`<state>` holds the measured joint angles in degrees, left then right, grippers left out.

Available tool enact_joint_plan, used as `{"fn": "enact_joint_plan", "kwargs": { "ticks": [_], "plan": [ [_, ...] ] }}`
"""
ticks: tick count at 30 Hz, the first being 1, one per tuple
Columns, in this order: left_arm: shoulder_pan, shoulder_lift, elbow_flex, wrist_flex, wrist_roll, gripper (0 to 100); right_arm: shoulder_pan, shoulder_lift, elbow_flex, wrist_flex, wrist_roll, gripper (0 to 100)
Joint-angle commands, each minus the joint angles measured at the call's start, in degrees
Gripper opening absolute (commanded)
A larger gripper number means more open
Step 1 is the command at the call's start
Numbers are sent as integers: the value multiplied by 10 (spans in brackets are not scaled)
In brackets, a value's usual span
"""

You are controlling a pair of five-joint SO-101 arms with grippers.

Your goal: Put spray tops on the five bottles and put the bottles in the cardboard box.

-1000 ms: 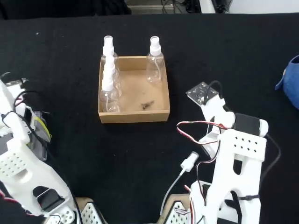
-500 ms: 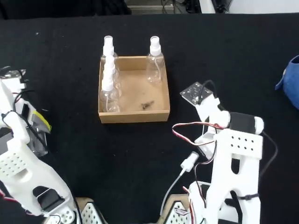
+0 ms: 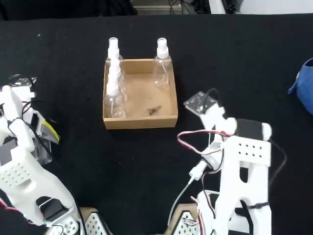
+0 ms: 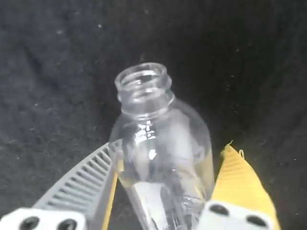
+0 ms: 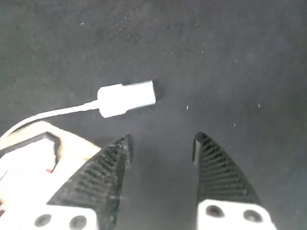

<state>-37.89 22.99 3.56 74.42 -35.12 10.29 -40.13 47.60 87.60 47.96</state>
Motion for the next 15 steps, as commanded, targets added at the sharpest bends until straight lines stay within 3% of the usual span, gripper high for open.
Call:
{"fn": "enact_joint_plan", "kwargs": {
  "ticks": [1,7,11,15],
  "plan": [
    [7,-33,22,-26,-4,184,-11,-15,19,-36,71,181],
    [6,-33,28,-25,3,21,-12,7,-21,59,349,181],
    [5,-34,28,-25,10,27,-14,27,-22,59,425,181],
    [6,-64,27,-1,7,42,-14,40,-21,63,440,181]
  ]
}}
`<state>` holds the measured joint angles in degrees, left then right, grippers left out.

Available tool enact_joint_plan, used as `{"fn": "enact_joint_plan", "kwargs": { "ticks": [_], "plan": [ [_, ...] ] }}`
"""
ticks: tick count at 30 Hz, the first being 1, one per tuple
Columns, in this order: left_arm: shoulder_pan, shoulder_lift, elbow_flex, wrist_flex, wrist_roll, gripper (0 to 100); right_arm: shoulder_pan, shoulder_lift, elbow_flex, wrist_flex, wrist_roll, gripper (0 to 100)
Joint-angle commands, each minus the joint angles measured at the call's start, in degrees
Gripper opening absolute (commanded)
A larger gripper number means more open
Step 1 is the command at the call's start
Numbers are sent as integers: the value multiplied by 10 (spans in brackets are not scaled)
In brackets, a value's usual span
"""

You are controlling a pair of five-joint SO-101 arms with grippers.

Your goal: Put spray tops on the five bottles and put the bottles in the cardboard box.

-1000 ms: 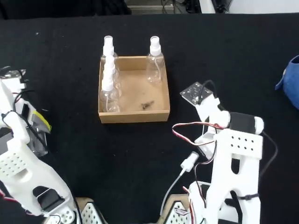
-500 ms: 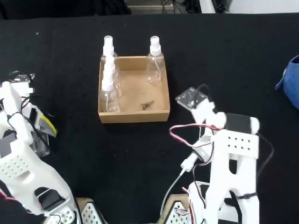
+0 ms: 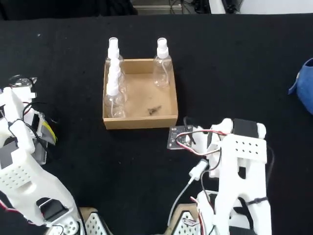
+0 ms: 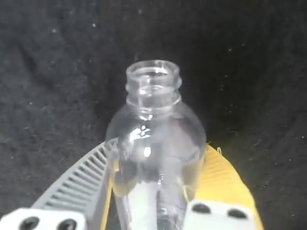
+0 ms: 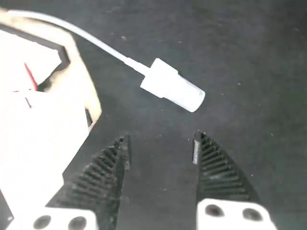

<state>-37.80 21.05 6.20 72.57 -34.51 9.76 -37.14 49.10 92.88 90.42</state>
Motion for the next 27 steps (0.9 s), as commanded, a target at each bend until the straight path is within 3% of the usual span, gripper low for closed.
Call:
{"fn": "enact_joint_plan", "kwargs": {
  "ticks": [1,6,15,27],
  "plan": [
    [5,-57,0,30,-4,59,-9,11,-36,11,16,181],
    [-7,-103,7,65,-91,234,-13,13,-36,4,32,181],
    [-15,-106,59,62,-181,195,-64,14,14,-2,140,181],
    [6,-112,102,5,-142,195,-50,14,47,-14,170,181]
  ]
}}
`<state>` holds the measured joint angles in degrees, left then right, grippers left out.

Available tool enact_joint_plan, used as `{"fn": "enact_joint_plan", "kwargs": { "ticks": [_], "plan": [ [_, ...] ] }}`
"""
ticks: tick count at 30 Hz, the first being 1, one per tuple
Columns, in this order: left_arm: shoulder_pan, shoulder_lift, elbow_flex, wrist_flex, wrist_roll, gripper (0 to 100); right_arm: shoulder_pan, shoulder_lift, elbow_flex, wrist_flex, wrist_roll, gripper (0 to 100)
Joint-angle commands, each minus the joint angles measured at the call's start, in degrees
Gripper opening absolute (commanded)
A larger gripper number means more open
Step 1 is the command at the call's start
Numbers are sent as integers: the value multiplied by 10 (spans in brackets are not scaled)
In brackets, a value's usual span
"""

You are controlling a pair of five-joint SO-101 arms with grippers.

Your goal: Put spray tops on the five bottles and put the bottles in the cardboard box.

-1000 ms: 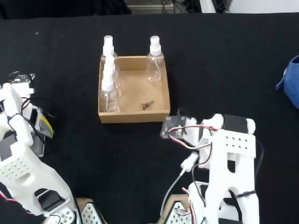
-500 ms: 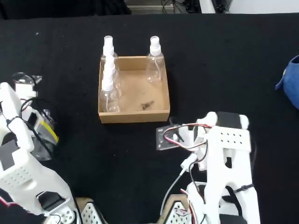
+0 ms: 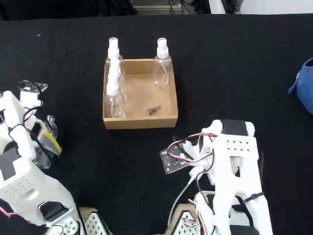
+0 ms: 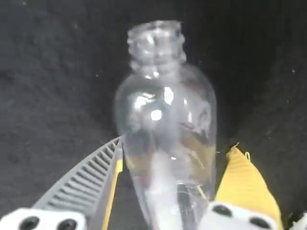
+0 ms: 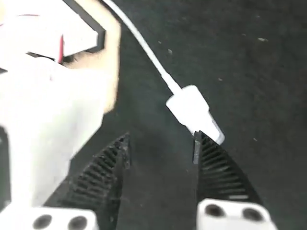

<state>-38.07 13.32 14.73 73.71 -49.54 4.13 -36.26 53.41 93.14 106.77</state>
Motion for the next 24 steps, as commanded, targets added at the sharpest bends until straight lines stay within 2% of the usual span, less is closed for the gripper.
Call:
{"fn": "enact_joint_plan", "kwargs": {
  "ticks": [1,3,6,7,11,16,18,21,24],
  "plan": [
    [6,-34,19,-5,9,193,18,5,7,-28,6,181],
    [6,-34,20,-4,10,150,40,5,17,-60,7,181],
    [7,-34,22,-3,16,18,57,5,22,-78,7,181],
    [7,-35,19,-2,27,45,57,5,22,-76,7,181],
    [2,-53,6,-1,62,31,62,5,31,-79,5,181],
    [16,-105,7,61,68,30,92,5,36,-82,9,181],
    [22,-125,10,67,75,30,94,5,35,-79,35,185],
    [24,-155,33,53,111,30,63,5,34,-81,44,257],
    [28,-180,69,40,113,30,11,5,34,-83,21,312]
  ]
}}
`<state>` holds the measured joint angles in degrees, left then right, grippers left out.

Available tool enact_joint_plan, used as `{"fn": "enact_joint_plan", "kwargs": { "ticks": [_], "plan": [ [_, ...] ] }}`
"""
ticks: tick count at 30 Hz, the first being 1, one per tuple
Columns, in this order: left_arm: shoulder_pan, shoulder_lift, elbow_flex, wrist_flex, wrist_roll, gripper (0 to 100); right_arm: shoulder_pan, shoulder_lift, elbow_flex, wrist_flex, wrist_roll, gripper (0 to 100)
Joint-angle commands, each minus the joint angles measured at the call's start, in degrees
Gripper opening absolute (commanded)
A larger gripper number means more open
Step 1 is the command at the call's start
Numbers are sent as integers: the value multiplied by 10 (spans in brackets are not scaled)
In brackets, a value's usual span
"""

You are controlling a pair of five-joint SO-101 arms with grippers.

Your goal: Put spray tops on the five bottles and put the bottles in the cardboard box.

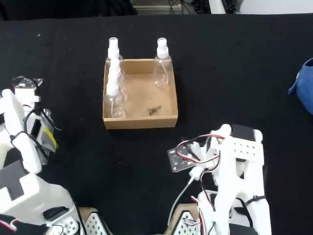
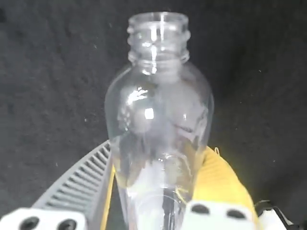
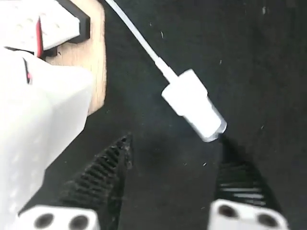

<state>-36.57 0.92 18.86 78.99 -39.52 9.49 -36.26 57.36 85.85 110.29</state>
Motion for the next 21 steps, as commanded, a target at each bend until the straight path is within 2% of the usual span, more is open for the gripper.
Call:
{"fn": "enact_joint_plan", "kwargs": {
  "ticks": [1,5,8,15,21],
  "plan": [
    [13,-63,38,-18,13,30,-62,5,-6,-13,-23,310],
    [7,-73,57,-27,13,30,-106,6,22,-68,-35,309],
    [7,-74,58,-24,13,30,-113,6,58,-108,-33,308],
    [12,-77,57,-24,13,30,-58,4,89,-143,-33,295],
    [12,-78,54,-24,13,30,-13,1,149,-215,-34,93]
  ]
}}
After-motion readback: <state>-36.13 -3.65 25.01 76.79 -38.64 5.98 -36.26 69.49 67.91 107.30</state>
